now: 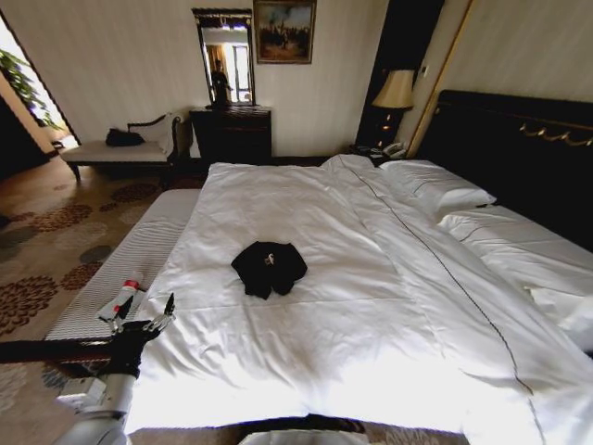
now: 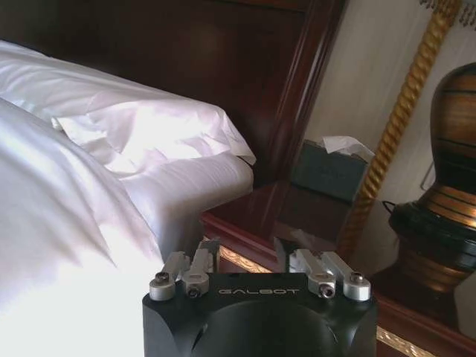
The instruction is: Fold the clothes on the bed.
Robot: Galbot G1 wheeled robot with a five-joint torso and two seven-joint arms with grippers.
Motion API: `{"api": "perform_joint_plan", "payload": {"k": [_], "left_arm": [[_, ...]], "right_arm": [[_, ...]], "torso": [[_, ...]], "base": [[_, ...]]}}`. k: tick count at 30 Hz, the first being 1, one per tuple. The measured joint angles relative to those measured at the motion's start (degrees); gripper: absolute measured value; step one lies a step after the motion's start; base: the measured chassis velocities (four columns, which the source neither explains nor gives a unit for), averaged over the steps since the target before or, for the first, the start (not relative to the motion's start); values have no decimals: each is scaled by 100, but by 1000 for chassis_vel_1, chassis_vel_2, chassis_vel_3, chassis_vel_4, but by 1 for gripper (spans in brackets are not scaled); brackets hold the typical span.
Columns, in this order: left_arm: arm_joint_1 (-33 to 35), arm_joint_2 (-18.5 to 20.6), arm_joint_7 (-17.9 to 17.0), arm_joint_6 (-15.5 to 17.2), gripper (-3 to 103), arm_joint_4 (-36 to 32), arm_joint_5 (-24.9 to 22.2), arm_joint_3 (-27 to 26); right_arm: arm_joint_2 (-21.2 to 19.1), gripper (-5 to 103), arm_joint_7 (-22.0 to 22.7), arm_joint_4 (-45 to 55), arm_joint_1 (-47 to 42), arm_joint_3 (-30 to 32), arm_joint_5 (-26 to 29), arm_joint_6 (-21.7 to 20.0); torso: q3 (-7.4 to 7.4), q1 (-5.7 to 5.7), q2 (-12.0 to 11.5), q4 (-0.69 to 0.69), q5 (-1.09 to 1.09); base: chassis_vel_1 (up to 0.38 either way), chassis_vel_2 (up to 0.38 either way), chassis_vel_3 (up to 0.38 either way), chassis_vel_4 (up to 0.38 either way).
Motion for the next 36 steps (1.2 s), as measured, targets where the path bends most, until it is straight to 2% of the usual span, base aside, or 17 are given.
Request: {"api": "perform_joint_plan", "payload": {"k": [1, 4, 7, 8, 10, 13, 16, 21, 29, 33, 36], "left_arm": [[2, 0, 2, -6, 100, 11, -1, 0], [0, 0, 5, -11, 100, 22, -2, 1], [-28, 2, 7, -12, 100, 24, -1, 13], [-28, 2, 7, -12, 100, 24, -1, 13], [-61, 5, 6, -8, 100, 16, 4, 17], [-81, 8, 1, 5, 100, -13, 4, 18], [-83, 13, -1, 12, 100, -27, 9, 19], [-93, 7, -38, 18, 100, -36, 25, 22], [-167, 2, -91, 77, 100, -84, 69, 52], [-154, -9, -94, 86, 100, -115, 111, 67], [-142, -21, -98, 87, 100, -121, 126, 68]], "right_arm": [[27, 48, 0, 64, -39, 23, 3, 3], [76, 53, -4, 202, -95, 55, 22, 7], [130, 70, -23, 416, -176, 81, 80, 47], [130, 70, -23, 416, -176, 81, 80, 47], [175, 80, -135, 630, -256, 82, 144, 147], [225, 86, -268, 913, -368, 82, 167, 310], [353, 99, -418, 1670, -609, 67, 411, 436], [520, 100, -440, 2693, -979, -1, 670, 445], [995, 100, -261, 4187, -1450, -233, 548, 401], [1297, 100, -208, 4924, -1658, -439, 309, 280], [1489, 100, -244, 5373, -1834, -717, -127, 266]], "torso": [[0, 0, 0, 0, 0], [1, 0, 0, -3, 1], [0, 0, 0, -3, 2], [0, 0, 0, -3, 2], [0, 0, 0, -2, 2], [1, 1, -1, -2, 2], [1, 1, -1, -1, 0], [1, 1, -1, 0, -1], [1, 1, -1, -1, 0], [0, 2, -1, -1, 1], [0, 1, -1, -2, 0]], "base": [[0, 0, 0, 0], [0, 0, 0, 0], [0, 0, 0, 0], [0, 0, 0, 0], [0, 0, 0, 0], [0, 0, 0, 0], [0, 0, 0, 0], [0, 0, 0, 0], [0, 0, 0, 0], [0, 0, 0, 0], [0, 0, 0, 0]]}}
